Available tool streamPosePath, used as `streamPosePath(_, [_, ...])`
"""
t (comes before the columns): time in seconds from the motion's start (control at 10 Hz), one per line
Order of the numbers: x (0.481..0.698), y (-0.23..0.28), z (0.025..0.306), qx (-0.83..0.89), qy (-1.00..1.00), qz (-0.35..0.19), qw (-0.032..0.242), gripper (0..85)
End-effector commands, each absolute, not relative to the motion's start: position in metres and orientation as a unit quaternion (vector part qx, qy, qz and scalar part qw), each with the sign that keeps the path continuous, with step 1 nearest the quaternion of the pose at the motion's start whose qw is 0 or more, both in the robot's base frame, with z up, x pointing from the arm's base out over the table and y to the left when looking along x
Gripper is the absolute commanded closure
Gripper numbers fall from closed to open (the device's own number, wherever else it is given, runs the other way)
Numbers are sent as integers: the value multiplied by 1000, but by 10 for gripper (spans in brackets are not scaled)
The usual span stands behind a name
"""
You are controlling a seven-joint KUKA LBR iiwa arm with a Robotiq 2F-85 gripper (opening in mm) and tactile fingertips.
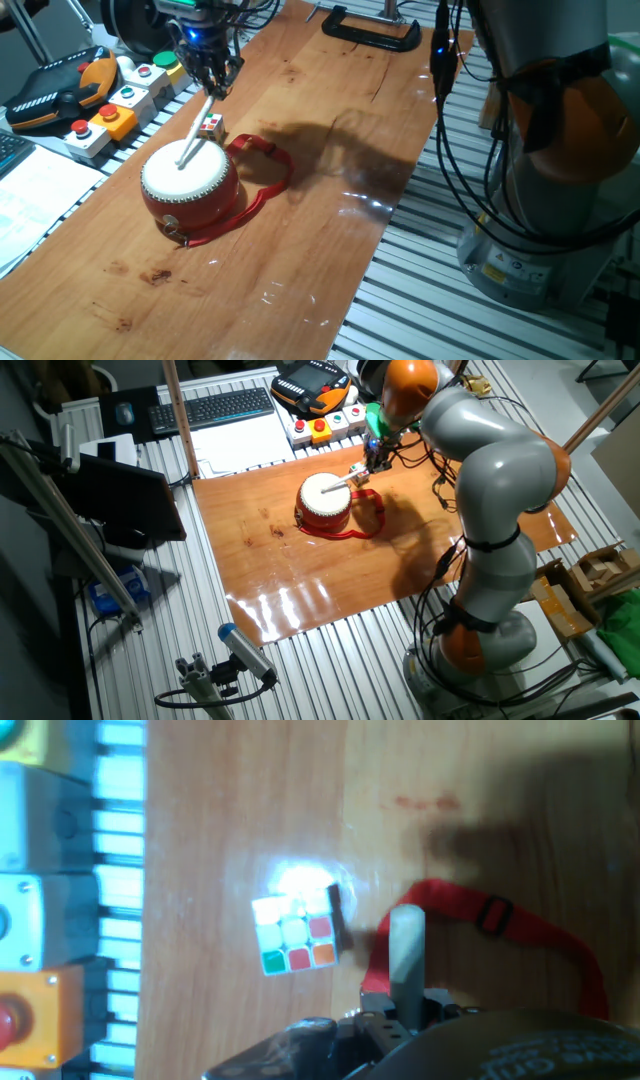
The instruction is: Play the drum
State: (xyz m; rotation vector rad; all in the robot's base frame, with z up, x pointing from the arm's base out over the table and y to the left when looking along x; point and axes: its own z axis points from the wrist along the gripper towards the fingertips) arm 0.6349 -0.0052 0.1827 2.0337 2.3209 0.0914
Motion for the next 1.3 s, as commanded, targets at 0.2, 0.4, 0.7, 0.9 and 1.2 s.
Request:
streamPosePath(0.2, [635,-5,182,661,749,13,47,843])
streamPosePath(0.4, [636,-3,179,690,717,59,-78,843])
streamPosePath(0.7, [635,2,177,669,728,57,-138,843])
streamPosePath(0.9, [634,0,178,660,740,49,-119,843])
streamPosePath(1.2, [634,-4,179,654,754,33,-56,843])
